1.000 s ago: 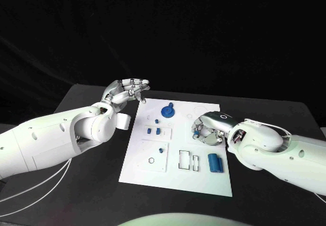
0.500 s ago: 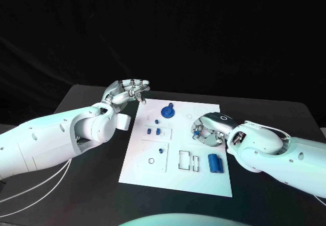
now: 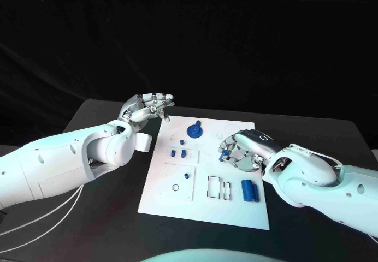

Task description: Assemble the parts on the task board

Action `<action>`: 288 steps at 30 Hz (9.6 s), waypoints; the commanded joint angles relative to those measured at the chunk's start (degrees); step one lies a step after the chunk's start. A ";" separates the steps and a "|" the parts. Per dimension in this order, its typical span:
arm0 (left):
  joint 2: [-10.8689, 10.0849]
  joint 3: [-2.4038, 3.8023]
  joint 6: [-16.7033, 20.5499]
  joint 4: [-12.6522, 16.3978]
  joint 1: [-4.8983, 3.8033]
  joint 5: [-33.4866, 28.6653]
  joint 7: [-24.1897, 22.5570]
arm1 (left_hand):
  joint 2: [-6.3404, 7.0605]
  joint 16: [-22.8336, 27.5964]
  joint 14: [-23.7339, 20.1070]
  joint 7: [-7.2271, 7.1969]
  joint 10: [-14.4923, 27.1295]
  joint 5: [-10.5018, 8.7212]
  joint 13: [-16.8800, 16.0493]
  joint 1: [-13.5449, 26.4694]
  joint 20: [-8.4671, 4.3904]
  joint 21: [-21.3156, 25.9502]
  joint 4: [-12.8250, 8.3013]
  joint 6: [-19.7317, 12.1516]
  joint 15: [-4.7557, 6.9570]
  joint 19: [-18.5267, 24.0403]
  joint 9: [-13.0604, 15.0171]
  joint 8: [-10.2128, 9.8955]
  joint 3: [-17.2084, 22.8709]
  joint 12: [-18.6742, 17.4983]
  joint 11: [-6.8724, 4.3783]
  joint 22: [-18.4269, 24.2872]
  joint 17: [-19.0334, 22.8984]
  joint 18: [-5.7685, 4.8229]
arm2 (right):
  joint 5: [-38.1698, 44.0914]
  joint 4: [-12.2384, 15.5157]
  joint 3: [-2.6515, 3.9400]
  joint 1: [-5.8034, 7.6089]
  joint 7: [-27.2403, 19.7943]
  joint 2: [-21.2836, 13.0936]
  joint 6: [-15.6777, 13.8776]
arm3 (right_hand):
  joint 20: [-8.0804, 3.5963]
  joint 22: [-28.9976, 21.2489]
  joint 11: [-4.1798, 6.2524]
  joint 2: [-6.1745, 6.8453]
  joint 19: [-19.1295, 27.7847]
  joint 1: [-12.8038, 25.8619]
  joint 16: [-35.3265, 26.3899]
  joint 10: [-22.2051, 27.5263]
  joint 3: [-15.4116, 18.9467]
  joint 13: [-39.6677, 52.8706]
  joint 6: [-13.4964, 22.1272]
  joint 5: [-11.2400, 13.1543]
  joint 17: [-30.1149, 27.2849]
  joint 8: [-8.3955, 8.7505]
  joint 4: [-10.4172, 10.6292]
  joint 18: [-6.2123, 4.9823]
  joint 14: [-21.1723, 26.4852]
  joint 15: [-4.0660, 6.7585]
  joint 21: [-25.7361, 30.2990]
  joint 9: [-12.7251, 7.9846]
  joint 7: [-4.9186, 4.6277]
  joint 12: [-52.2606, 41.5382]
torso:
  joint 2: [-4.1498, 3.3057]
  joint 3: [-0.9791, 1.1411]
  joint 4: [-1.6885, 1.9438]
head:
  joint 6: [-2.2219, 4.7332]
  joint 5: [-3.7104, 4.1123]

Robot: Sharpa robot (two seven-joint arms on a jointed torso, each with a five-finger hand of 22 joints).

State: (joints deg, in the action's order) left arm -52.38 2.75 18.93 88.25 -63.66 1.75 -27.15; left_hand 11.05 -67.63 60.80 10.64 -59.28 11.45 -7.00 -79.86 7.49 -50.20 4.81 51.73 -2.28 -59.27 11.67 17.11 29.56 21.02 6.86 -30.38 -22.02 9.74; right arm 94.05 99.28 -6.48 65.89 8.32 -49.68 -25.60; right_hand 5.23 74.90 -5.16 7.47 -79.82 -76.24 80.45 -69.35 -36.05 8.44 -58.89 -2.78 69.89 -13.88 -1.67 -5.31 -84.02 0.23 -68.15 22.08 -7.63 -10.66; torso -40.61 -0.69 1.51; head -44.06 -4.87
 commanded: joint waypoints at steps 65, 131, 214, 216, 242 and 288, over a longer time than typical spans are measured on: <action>2.20 -0.06 -1.07 -0.81 0.02 0.20 -0.18 | -0.47 0.15 -0.18 0.14 0.53 0.14 -0.10 0.10 0.01 0.35 -0.08 -0.41 -0.06 0.42 -0.09 0.28 0.05 0.44 -0.14 0.09 0.12 0.79 | 0.77 -5.82 -1.33 -6.96 -3.59 17.28 2.08 | 0.06 4.10 1.26 -0.17 -0.22 -0.69 0.22 -0.60 -0.45 0.10 0.23 -0.25 -0.06 -0.12 -0.66 0.55 -1.92 0.35 0.39 -0.09 -0.64 0.03 | 0.17 -0.12 0.04 | -1.08 -3.93; 2.35 -0.06 -1.09 -1.13 0.02 0.33 0.13 | -0.51 0.10 -0.20 0.17 0.86 0.12 -0.15 0.23 0.05 0.41 -0.18 -0.59 -0.08 0.43 -0.13 0.35 0.11 0.76 -0.10 0.12 0.22 0.80 | 1.84 -3.71 -1.34 -6.88 -2.40 16.56 -1.18 | 0.85 3.84 0.53 4.34 0.45 5.39 0.29 1.49 3.15 0.66 5.68 -1.12 -0.39 3.78 1.76 0.23 -1.83 -0.37 2.26 -1.41 -1.14 0.59 | 0.21 -0.12 0.03 | -1.10 -3.63; 0.30 -0.63 -0.86 0.11 0.03 0.36 0.55 | -0.59 0.04 -0.22 0.18 1.13 0.10 -0.20 0.30 0.07 0.43 -0.30 -0.61 -0.11 0.42 -0.13 0.50 0.18 1.08 -0.08 0.14 0.31 0.80 | -9.63 11.87 -1.42 -6.91 17.48 -13.89 0.81 | -1.80 10.87 4.19 3.69 -5.52 11.09 7.34 -12.49 21.91 68.15 6.24 -12.38 13.35 -11.09 18.18 2.82 -4.69 2.56 -10.32 12.10 2.26 -67.53 | 0.69 -0.41 -1.30 | -1.54 6.61; 0.28 -0.63 -0.86 0.11 0.03 0.36 0.56 | -0.59 0.04 -0.22 0.18 1.13 0.10 -0.20 0.30 0.07 0.43 -0.30 -0.61 -0.11 0.42 -0.13 0.50 0.18 1.08 -0.08 0.14 0.31 0.80 | -9.50 11.91 -1.42 -6.99 17.37 -13.69 0.55 | -1.80 10.89 4.20 3.69 -5.54 11.04 7.33 -12.54 21.94 68.23 6.23 -12.38 13.34 -11.10 18.16 2.83 -4.69 2.56 -10.37 12.11 2.27 -67.59 | 0.72 -0.41 -1.28 | -1.57 6.58; 0.11 -0.63 -0.95 -0.14 0.03 0.36 0.59 | -0.65 0.01 -0.21 0.21 1.22 0.09 -0.22 0.46 0.09 0.45 -0.23 -0.63 -0.13 0.42 -0.13 0.55 0.17 1.18 -0.05 0.15 0.34 0.80 | -6.36 9.55 -1.45 -8.99 20.23 -9.20 2.34 | -1.89 10.81 4.31 3.62 -5.40 11.40 7.29 -12.55 23.08 68.37 6.06 -11.97 13.21 -11.24 18.39 2.76 -4.65 2.66 -9.99 12.32 2.39 -67.60 | 0.71 -0.47 -1.25 | -1.60 6.48; -0.01 -0.67 -1.28 -0.14 0.16 0.36 0.68 | -0.69 -0.01 -0.21 0.20 1.38 0.09 -0.21 0.59 0.11 0.48 -0.17 -0.68 -0.15 0.42 -0.14 0.58 0.17 1.24 -0.03 0.17 0.37 0.80 | -14.44 11.14 -1.04 -9.52 15.39 -4.65 -2.82 | -2.84 11.36 5.52 -2.15 -5.86 9.00 7.53 -13.33 21.19 68.87 2.40 -11.86 13.83 -11.28 18.45 2.92 -4.78 3.68 -10.53 12.36 3.71 -67.26 | 0.77 -0.58 -1.12 | -1.32 6.22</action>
State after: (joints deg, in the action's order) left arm -52.48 2.05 18.63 87.98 -63.49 1.93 -26.18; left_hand 10.60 -67.63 60.80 10.84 -58.46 11.45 -7.14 -79.40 7.49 -49.98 4.81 51.52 -2.28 -59.27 11.62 17.32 29.56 21.95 6.86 -30.29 -21.73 9.74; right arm 80.93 110.53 -7.54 56.37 24.63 -54.49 -30.49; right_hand 2.87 74.93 0.00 6.68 -83.99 -66.42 87.76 -82.82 -14.97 74.91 -54.90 -14.81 74.92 -25.17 16.58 -3.51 -83.92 3.40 -78.64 34.02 -5.15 -78.08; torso -39.85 -1.24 0.30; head -45.36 1.36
